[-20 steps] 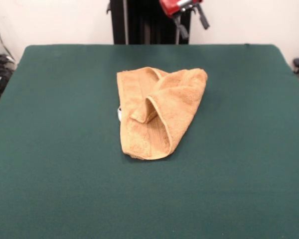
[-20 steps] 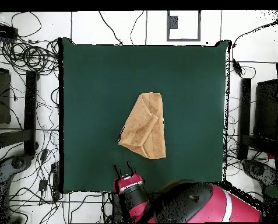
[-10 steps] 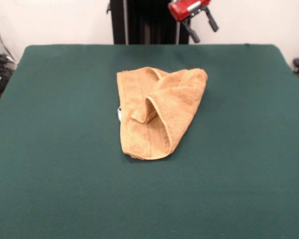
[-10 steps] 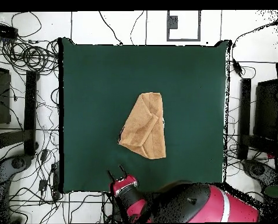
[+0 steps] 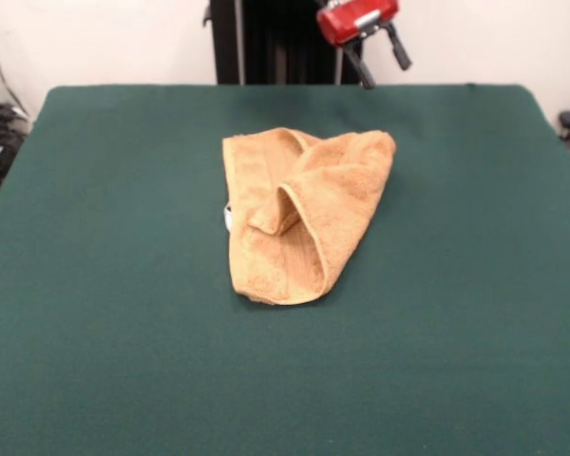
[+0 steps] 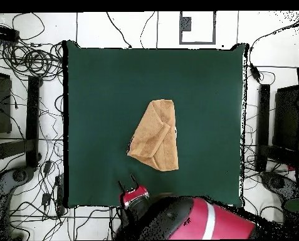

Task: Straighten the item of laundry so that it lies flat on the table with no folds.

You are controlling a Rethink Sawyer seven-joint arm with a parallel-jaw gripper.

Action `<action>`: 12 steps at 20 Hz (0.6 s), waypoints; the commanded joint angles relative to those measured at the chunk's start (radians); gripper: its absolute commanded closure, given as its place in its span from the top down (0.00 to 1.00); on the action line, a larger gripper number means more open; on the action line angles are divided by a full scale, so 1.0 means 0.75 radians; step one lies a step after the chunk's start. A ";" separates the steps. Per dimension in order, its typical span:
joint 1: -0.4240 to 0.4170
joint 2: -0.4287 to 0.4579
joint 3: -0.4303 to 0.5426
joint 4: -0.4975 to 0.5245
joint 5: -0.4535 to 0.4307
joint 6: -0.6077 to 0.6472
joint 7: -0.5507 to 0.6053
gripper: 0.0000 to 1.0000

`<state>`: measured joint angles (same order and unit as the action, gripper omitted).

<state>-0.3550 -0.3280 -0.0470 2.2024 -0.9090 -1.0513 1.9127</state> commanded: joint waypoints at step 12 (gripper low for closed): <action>0.021 -0.031 -0.094 -0.338 -0.151 -0.096 -0.025 1.00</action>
<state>-0.3352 -0.3386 -0.1321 2.1510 -0.9509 -1.1547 1.9127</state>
